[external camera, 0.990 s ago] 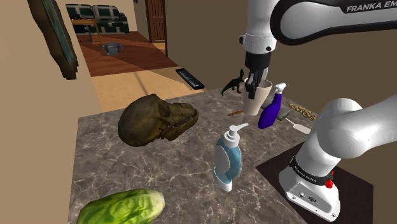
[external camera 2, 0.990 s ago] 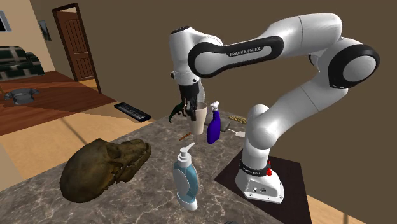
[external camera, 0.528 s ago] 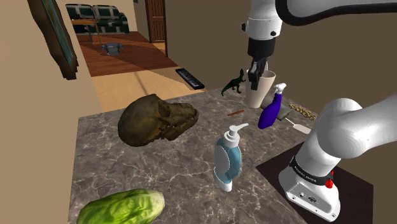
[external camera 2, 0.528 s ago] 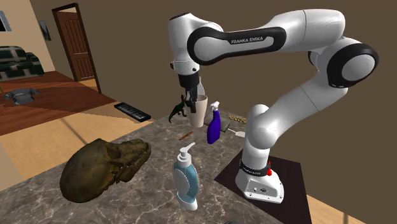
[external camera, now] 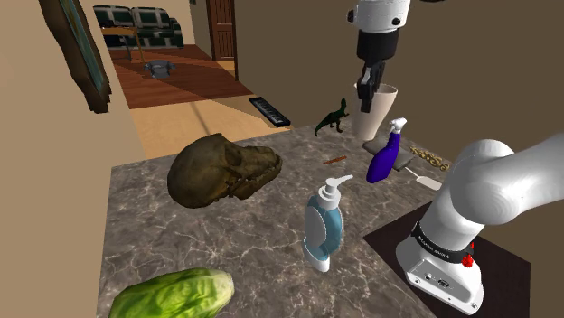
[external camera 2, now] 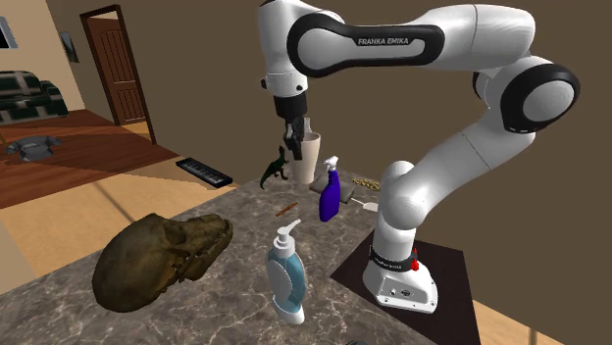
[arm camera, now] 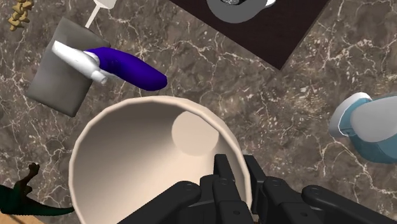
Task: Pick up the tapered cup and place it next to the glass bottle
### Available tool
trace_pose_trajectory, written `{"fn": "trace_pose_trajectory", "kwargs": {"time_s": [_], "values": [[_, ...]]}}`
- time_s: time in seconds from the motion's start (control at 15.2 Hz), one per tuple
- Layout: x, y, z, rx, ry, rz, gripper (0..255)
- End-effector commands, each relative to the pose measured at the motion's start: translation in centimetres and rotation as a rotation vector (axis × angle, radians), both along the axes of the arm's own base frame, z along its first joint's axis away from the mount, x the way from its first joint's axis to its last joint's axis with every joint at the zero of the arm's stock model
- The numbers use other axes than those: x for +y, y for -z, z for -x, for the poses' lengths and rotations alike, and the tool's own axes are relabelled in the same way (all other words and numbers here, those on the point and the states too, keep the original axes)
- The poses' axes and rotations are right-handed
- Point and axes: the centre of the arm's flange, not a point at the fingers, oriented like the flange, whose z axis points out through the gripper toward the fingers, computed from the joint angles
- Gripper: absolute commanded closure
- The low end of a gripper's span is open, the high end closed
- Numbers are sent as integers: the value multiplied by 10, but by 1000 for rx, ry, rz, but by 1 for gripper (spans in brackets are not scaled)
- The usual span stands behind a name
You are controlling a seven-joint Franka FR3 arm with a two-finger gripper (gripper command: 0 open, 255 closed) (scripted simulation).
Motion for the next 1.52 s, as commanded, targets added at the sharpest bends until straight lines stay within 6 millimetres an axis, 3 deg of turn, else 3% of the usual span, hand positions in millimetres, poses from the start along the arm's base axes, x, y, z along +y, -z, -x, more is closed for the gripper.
{"fn": "trace_pose_trajectory", "kwargs": {"time_s": [0.0, 1.19, 1.45], "values": [[0, -11, 0, 0, 0, 0, 255], [0, -104, 0, 0, 0, 0, 255], [-53, -104, -4, 0, 0, 0, 255]]}}
